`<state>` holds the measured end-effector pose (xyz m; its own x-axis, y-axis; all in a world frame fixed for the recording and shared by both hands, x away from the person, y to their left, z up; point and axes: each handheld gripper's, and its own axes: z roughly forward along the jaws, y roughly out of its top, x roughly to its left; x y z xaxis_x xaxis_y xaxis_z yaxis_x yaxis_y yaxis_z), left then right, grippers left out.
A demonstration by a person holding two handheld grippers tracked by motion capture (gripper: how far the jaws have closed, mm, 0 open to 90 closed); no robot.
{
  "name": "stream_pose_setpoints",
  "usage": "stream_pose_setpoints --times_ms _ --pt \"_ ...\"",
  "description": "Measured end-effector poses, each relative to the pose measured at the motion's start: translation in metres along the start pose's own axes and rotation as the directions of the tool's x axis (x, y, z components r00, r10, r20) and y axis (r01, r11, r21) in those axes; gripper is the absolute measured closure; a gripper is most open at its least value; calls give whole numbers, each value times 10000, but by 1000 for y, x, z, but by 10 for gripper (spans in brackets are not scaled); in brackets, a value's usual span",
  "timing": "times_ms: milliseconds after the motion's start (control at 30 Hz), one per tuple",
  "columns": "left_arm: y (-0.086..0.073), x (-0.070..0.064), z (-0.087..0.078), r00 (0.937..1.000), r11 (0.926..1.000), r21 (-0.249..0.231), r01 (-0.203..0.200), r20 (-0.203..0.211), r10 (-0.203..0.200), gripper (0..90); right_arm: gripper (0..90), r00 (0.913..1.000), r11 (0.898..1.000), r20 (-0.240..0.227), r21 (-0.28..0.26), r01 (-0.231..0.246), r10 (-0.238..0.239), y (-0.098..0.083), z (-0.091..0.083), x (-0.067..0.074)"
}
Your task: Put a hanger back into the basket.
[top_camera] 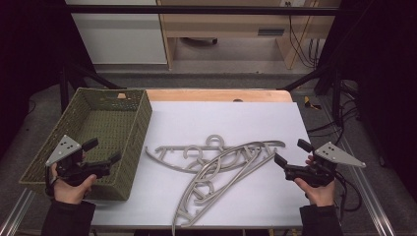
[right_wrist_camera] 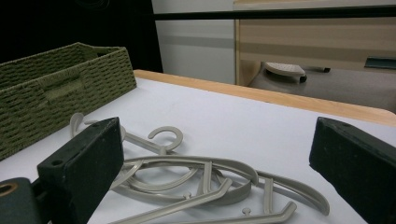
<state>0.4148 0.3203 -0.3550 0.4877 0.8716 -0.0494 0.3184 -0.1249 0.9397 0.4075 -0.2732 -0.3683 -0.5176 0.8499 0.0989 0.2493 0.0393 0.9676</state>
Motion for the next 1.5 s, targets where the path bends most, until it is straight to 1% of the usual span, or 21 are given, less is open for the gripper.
stream_pose_setpoints --times_ms 333,433,467,500,567,600,633,800,967,1000,1033,1067,1100,1133,1233,1267,1333,1367,1400,1433,1500 --pt "1 -17 10 9992 9993 236 -282 284 275 65 31 10000 10000 -48 64 -43 43 0 1 1" --pt "2 -25 12 9983 9988 275 -416 430 404 66 31 10000 10000 -40 81 15 -15 0 2 2" --pt "3 -31 14 9971 9981 327 -514 572 495 68 31 10000 9999 -74 107 33 -32 0 3 3" --pt "3 -31 14 9971 9981 327 -514 572 495 69 31 10000 9999 -74 107 33 -32 0 3 3" --pt "3 -37 17 9966 9973 462 -567 618 538 70 31 9999 9999 -122 113 63 -61 0 3 5" --pt "3 -45 21 9944 9956 590 -725 815 675 70 31 9999 9999 -120 128 75 -73 0 3 4" --pt "3 -45 21 9944 9956 590 -725 815 675 70 31 9999 9999 -112 145 72 -70 0 3 4" --pt "1 -65 31 9876 9899 922 -1078 1241 960 75 32 9999 10000 -119 88 39 -38 1 2 4" --pt "-6 -86 46 9793 9790 1482 -1402 1666 1150 88 33 9998 10000 -173 39 19 -18 2 1 5" --pt "-9 -93 52 9750 9747 1654 -1503 1881 1185 91 33 9998 10000 -182 35 45 -44 2 1 5" --pt "-9 -93 52 9750 9747 1654 -1503 1881 1185 95 33 9998 10000 -182 35 45 -44 2 1 5" --pt "-10 -95 55 9735 9721 1753 -1559 1939 1212 100 33 9998 10000 -197 18 45 -45 2 1 6" --pt "-13 -100 61 9693 9669 1947 -1647 2134 1221 106 34 9998 10000 -200 40 35 -34 1 1 6" --pt "-13 -100 61 9693 9669 1947 -1647 2134 1221 112 34 9998 10000 -200 40 35 -34 1 1 6" --pt "-16 -107 72 9659 9571 2280 -1791 2258 1270 127 34 9998 9999 -209 129 62 -60 1 4 7" --pt "-18 -112 81 9629 9498 2497 -1883 2371 1285 132 34 9997 9998 -227 164 105 -102 0 4 7" --pt "-20 -116 89 9615 9418 2717 -1981 2407 1328 140 34 9998 9997 -191 199 102 -99 0 5 8" --pt "-21 -118 93 9602 9384 2801 -2026 2450 1342 146 34 9997 9997 -234 195 118 -114 0 5 8" --pt "-21 -118 93 9602 9384 2801 -2026 2450 1342 153 34 9997 9997 -237 214 75 -69 0 5 8" --pt "-22 -120 97 9600 9359 2894 -2006 2486 1289 153 34 9997 9997 -237 214 75 -69 0 5 8" --pt "-24 -126 109 9574 9277 3100 -2083 2585 1286 174 35 9996 9997 -260 237 103 -97 0 5 8"
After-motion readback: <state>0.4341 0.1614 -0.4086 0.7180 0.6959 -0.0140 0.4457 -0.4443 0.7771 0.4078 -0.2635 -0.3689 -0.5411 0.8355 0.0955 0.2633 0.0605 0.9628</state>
